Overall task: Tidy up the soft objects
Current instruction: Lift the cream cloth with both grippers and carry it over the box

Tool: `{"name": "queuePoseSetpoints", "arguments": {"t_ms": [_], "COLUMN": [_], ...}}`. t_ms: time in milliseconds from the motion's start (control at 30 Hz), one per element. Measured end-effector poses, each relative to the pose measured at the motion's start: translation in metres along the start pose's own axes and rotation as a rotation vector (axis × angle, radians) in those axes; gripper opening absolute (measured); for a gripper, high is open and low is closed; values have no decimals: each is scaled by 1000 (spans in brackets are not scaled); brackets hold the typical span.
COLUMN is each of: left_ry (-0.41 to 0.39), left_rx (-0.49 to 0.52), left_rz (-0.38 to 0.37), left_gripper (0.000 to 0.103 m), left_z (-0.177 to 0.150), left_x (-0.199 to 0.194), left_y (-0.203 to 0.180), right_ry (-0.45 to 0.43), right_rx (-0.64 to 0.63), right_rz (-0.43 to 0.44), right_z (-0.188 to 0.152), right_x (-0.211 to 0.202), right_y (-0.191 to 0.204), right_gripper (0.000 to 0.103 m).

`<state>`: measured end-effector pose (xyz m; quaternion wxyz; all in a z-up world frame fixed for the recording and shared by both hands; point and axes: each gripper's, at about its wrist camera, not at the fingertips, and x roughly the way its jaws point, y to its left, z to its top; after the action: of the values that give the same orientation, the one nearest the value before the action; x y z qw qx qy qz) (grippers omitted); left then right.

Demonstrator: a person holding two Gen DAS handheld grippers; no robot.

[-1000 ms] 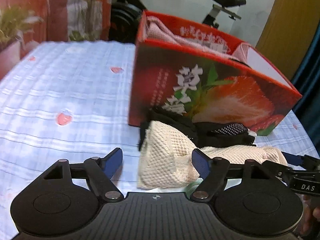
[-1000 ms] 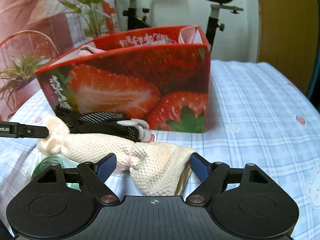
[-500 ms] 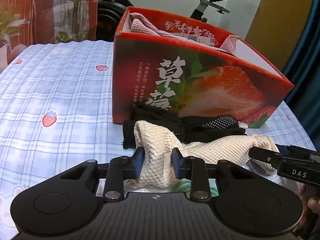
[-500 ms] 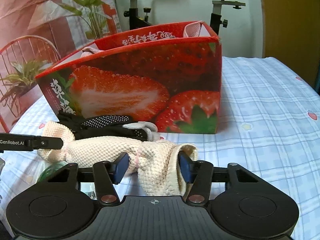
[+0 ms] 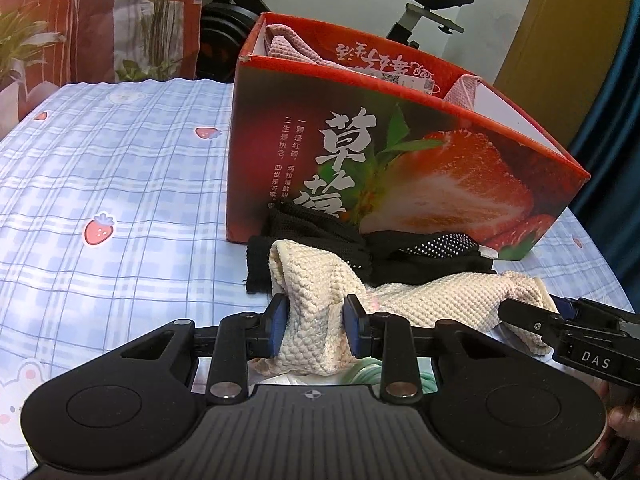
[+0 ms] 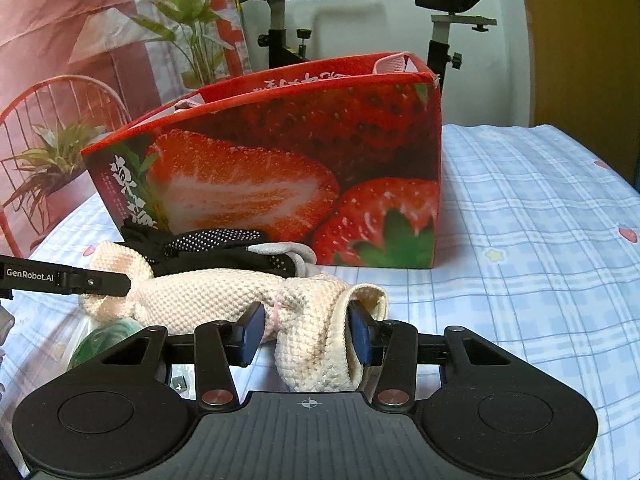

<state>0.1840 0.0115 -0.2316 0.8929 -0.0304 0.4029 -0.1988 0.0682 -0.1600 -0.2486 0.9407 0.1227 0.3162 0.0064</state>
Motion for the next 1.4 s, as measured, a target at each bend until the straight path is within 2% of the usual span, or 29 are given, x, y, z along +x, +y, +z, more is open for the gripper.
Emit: {"name": "queuePoseSetpoints", "arguments": {"t_ms": [100, 267, 333, 733, 1100, 1267, 1400], "left_ry": [-2, -18, -34, -174, -192, -231, -269], "left_rx": [6, 16, 21, 11, -3, 5, 26], "left_rz": [0, -1, -2, -8, -17, -22, -21], "left_gripper": [30, 15, 14, 14, 14, 14, 14], "left_z": [1, 5, 6, 9, 2, 16, 36], "left_x": [-1, -12, -21, -79, -94, -103, -110], "left_y": [-2, -4, -5, -11, -14, -12, -13], "right_ry": [3, 8, -3, -100, -131, -148, -151], "right_rx": [5, 22, 16, -20, -48, -59, -67], "right_rz": [1, 19, 26, 67, 68, 76, 77], "right_z": [1, 6, 9, 31, 38, 46, 67], "right_x": [1, -5, -10, -53, -70, -75, -77], "right_y": [0, 1, 3, 17, 27, 29, 33], "right_gripper": [41, 35, 33, 32, 32, 32, 32]}}
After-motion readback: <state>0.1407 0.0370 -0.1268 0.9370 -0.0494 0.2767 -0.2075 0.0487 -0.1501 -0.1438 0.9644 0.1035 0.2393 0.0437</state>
